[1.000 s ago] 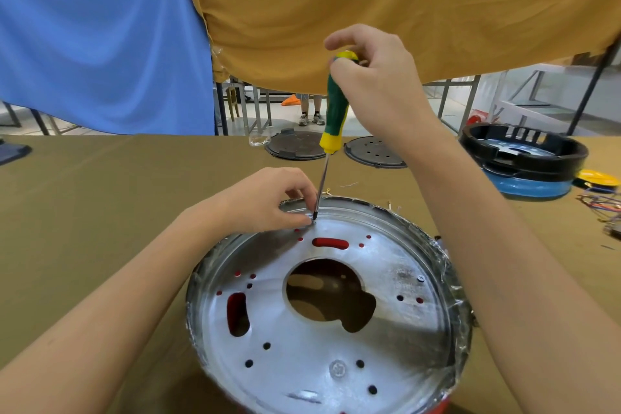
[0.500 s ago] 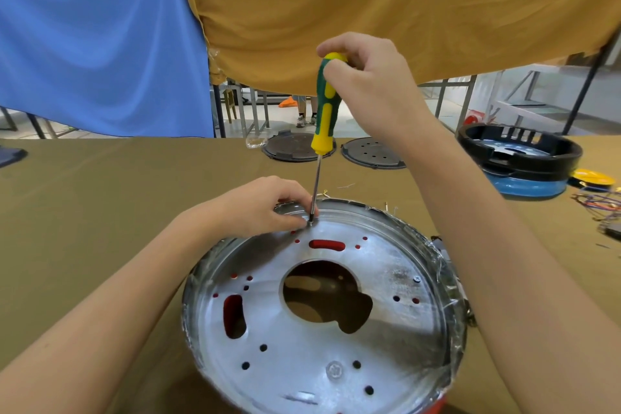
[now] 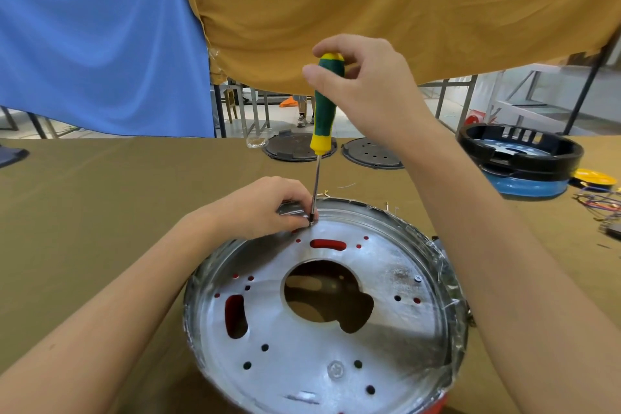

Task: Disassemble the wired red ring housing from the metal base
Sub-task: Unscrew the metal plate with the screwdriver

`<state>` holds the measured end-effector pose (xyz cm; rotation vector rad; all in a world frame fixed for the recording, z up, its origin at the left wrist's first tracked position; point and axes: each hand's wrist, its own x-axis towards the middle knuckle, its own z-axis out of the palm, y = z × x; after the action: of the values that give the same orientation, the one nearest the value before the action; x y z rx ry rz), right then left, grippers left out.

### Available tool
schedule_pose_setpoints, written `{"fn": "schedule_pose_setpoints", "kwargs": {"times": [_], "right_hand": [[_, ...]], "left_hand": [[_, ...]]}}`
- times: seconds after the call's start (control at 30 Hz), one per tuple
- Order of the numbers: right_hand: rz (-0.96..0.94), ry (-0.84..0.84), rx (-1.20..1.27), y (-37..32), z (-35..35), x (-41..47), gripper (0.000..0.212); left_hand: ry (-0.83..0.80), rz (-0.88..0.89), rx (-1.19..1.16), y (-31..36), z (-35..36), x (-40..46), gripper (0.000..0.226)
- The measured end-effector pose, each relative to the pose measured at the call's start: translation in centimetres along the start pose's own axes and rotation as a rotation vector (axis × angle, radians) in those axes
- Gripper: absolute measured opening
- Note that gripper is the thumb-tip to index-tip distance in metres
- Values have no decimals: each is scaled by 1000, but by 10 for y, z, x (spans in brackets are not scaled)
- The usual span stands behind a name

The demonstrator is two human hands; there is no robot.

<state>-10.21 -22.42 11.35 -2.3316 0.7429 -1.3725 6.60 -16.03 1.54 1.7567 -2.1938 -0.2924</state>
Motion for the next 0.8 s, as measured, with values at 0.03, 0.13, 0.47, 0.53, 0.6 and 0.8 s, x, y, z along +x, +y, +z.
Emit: {"fn": "schedule_pose_setpoints", "kwargs": {"times": [0.03, 0.13, 0.47, 0.53, 0.6, 0.8], "right_hand": [[-15, 7, -20, 1, 0, 0, 32], [-13, 4, 14, 1, -2, 0, 29], [-22, -30, 65, -3, 2, -1, 19], [-26, -27, 97, -5, 1, -2, 20], [-25, -38, 116, -7, 1, -4, 21], [-39, -104, 117, -7, 0, -5, 22]], "left_hand": [[-1, 4, -5, 0, 0, 0, 15], [-5, 1, 5, -1, 0, 0, 10], [20, 33, 133, 4, 1, 1, 15], [38, 37, 171, 5, 1, 1, 17], [54, 40, 193, 7, 1, 0, 20], [65, 19, 215, 8, 1, 1, 19]]}}
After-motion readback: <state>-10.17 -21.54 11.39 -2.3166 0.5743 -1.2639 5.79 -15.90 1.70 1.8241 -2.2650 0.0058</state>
